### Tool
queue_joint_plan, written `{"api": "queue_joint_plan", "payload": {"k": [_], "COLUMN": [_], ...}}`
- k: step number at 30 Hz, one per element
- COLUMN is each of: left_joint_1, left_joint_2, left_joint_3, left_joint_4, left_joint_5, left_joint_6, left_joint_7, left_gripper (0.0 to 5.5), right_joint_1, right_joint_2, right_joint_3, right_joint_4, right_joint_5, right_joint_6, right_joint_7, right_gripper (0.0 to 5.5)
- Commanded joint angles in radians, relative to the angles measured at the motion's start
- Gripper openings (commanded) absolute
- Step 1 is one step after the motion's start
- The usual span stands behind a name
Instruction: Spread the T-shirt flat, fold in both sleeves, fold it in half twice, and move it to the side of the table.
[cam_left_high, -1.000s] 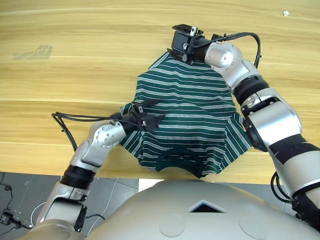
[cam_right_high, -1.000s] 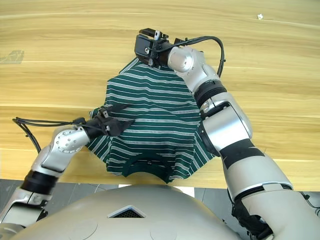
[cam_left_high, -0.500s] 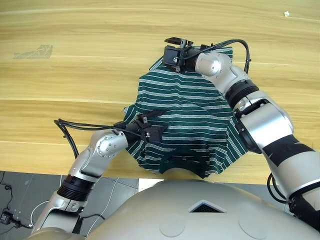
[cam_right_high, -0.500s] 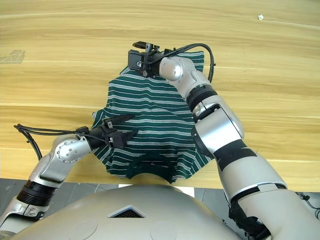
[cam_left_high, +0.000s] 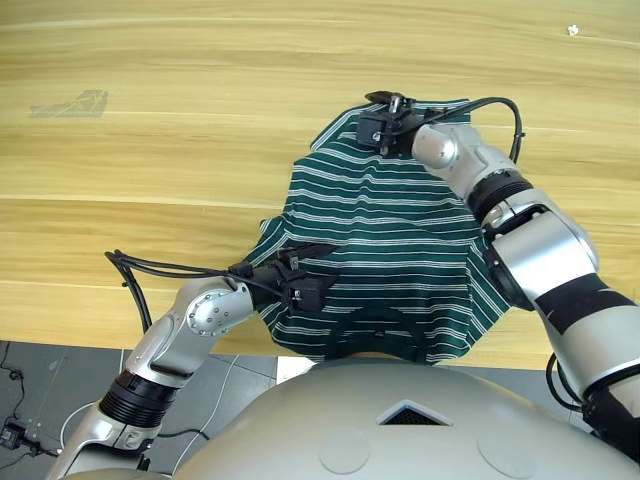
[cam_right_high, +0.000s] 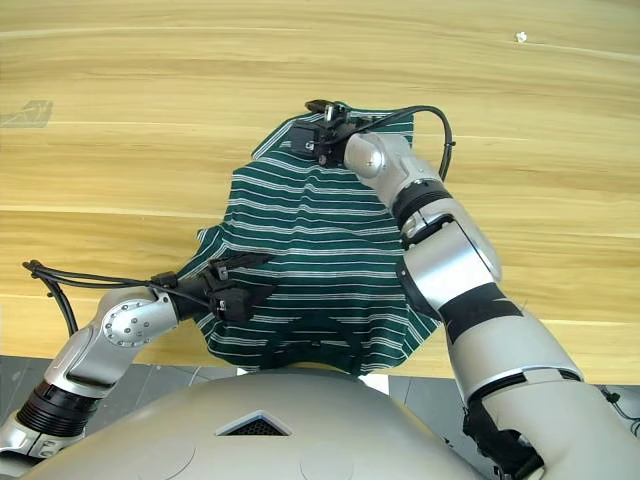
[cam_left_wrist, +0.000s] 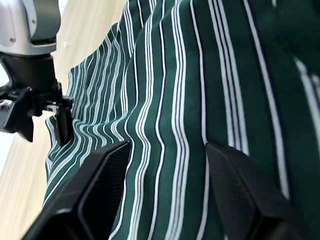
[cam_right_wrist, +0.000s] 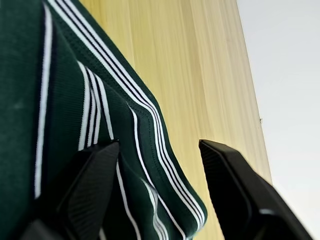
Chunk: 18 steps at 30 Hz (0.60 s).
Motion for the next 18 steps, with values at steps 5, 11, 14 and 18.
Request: {"api": "queue_joint_plan", "payload": {"k": [5,11,14,18], "left_joint_1": [-0.029,0.003,-0.002,0.001], "left_joint_2": [-0.011,0.008,0.015,0.016], "left_joint_3": [-0.011,-0.004,0.006,0.011], "left_joint_4": [0.062,0.076,0.075,0.051], "left_joint_5": [0.046,0.07,0.068,0.074], "left_joint_6": [-0.006,-0.017,-0.018,-0.012], "left_joint_7": [0.032,0.061,0.06,0.058], "left_gripper": [2.8,2.8,2.8,2.8], "right_joint_1": [0.037,0.123,0.211,0.356], "right_joint_2": [-0.099,-0.139,-0.212,-0.392], "right_joint_3": [-0.113,-0.023,0.023,0.037], "right_joint_4": [0.034,-0.022,-0.155,-0.487], "right_joint_5": [0.059,-0.005,0.009,0.041], "right_joint_6": [0.195,0.132,0.03,-0.007], "right_joint_7": [-0.075,0.128,0.312,0.476], "right_gripper": [2.96,2.96,2.96,2.96]}}
